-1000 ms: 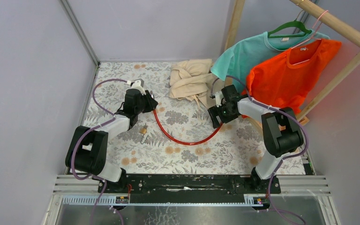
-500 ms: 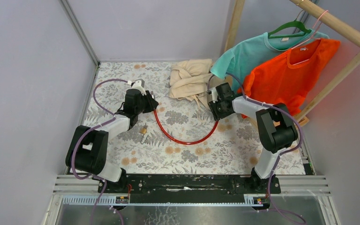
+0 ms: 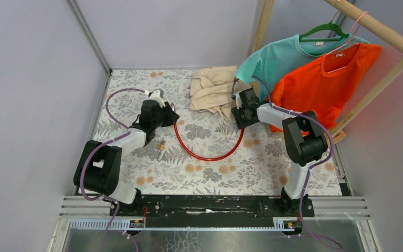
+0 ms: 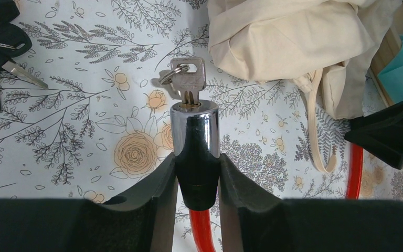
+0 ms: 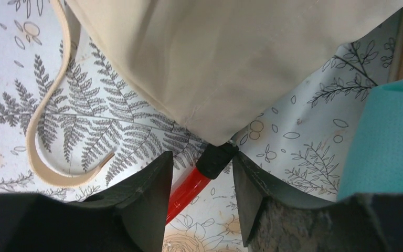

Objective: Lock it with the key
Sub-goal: Pick up the lock from the center of the board.

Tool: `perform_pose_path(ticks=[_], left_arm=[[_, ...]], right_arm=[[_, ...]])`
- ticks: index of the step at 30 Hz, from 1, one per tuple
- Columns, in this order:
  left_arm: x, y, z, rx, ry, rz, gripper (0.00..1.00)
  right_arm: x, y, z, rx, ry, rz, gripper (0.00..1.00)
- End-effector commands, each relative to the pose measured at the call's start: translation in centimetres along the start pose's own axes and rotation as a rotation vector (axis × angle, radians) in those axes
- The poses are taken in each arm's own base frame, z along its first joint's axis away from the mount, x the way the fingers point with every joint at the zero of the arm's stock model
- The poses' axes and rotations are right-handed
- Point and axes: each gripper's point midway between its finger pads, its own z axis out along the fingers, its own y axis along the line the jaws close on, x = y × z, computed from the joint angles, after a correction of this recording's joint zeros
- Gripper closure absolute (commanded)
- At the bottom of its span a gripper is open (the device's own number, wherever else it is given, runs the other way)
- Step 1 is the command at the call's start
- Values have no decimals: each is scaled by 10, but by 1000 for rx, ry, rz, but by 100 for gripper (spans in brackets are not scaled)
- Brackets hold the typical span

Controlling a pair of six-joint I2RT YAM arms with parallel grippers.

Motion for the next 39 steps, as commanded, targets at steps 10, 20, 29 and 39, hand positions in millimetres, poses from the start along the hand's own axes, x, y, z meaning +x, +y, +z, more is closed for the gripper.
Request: perform_pose_path(ticks=[10,20,29,39], left_arm=[[-15,-14,2,60,-63,32,100],[-16,-15,1,60,-67,31,100],[-16,-15,1,59,-65,29,100],[-5,-30,6,135,0,33,100]], right_arm=[[44,-7,23,41,160,35,53],[61,-8,16,54,200,45,47],[65,0,13,16,218,65,67],[50,-2,-4,-7,127,-48,100]])
